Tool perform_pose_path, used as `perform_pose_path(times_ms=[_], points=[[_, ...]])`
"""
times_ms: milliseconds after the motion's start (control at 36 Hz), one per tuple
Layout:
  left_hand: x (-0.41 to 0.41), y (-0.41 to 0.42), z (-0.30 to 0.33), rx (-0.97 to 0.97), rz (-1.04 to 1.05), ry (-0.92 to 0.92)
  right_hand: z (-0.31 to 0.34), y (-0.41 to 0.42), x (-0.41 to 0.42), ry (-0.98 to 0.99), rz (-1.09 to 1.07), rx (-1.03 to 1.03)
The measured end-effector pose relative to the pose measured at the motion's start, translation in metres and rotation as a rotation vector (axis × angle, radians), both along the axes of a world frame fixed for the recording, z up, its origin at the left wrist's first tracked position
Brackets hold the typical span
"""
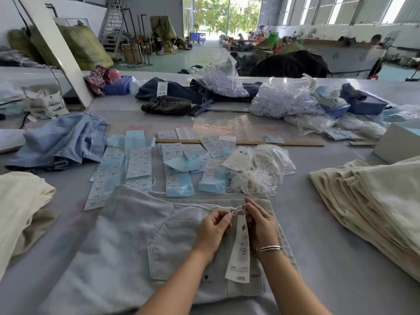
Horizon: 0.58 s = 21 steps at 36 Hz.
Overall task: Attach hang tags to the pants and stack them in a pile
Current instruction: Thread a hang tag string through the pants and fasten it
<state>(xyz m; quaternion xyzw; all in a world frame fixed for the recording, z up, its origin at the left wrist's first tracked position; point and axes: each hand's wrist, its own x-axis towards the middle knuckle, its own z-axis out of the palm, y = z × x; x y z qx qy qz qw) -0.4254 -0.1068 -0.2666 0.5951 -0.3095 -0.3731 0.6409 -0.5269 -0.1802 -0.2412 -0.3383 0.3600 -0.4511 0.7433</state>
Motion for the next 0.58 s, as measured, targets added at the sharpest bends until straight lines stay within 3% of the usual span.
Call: perform_pose_path(times_ms=[417, 583], points=[[0.001, -0.003, -0.004, 0.005, 0.001, -0.073, -0.02, 0.004, 0.001, 0.135, 0.047, -0.166], [0.003, -0.001, -0.003, -0.082, 0.091, 0.16, -0.021, 0.004, 0.005, 0.105, 0.076, -0.159]])
